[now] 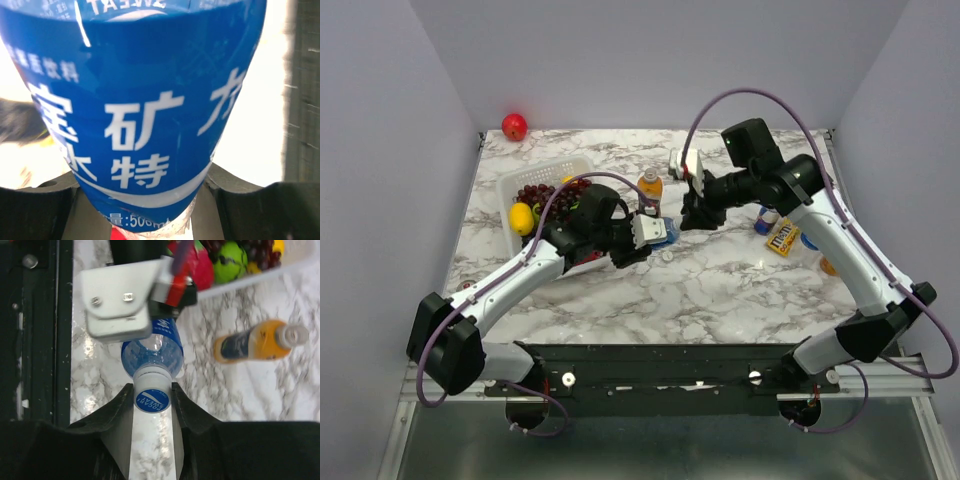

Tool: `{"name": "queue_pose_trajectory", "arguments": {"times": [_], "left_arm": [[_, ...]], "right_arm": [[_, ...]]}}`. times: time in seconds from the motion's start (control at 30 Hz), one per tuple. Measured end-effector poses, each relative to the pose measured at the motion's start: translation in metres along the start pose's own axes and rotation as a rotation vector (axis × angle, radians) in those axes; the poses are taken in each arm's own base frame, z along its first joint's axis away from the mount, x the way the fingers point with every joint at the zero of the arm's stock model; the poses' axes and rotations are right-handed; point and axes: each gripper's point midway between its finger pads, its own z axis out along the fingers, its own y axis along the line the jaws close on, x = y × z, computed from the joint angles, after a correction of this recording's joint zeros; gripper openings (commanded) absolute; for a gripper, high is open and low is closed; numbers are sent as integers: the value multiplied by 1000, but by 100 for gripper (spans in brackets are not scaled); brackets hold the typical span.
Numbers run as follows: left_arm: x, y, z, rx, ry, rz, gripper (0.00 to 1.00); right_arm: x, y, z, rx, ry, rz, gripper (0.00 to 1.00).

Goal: Screw on the bottle caps

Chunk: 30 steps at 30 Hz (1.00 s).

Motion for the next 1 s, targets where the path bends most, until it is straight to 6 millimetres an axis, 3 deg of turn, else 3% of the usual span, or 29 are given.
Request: {"name": "queue_pose_trajectory", "arguments": {"times": [0.07, 0.1, 0.17, 0.2, 0.23, 0.3, 0.4, 0.47, 0.57, 0.67, 0.77, 0.83, 0.9, 1.0], "left_arm": [[3, 19, -2, -151, 42, 7, 0], [5, 23, -2, -198, 54, 6, 0], [8, 35, -6, -319, 93, 10, 0], [10, 39, -7, -366, 115, 5, 0], [14, 44, -10, -410, 139, 0, 0], [11, 49, -10, -446, 137, 9, 0], [-3, 53, -9, -467, 93, 33, 0], [-3, 49, -8, -432, 80, 28, 0], [3, 41, -8, -336, 59, 8, 0], [6, 21, -9, -194, 40, 0, 0], [-9, 2, -10, -74, -4, 23, 0], [-20, -2, -12, -36, -33, 51, 0], [-28, -5, -14, -12, -53, 79, 0], [-33, -8, -14, 15, -64, 96, 0]], "right_arm": [[6, -18, 3, 81, 33, 222, 1], [9, -26, 4, 108, 31, 362, 7], [15, -39, 8, 135, 11, 624, 28], [18, -45, 10, 137, 0, 719, 57], [19, -50, 13, 131, -10, 791, 66], [14, -60, 19, 94, -48, 893, 73], [-1, -78, 17, 37, -147, 927, 74], [-11, -92, -3, 39, -220, 868, 75], [-23, -97, -41, 89, -290, 621, 76], [-30, -60, -63, 91, -311, 313, 79], [-29, -9, -67, 67, -312, 71, 79], [-27, 13, -62, 48, -316, -48, 78], [-23, 25, -55, 23, -315, -109, 77], [-17, 20, -45, 17, -309, -148, 73]]}}
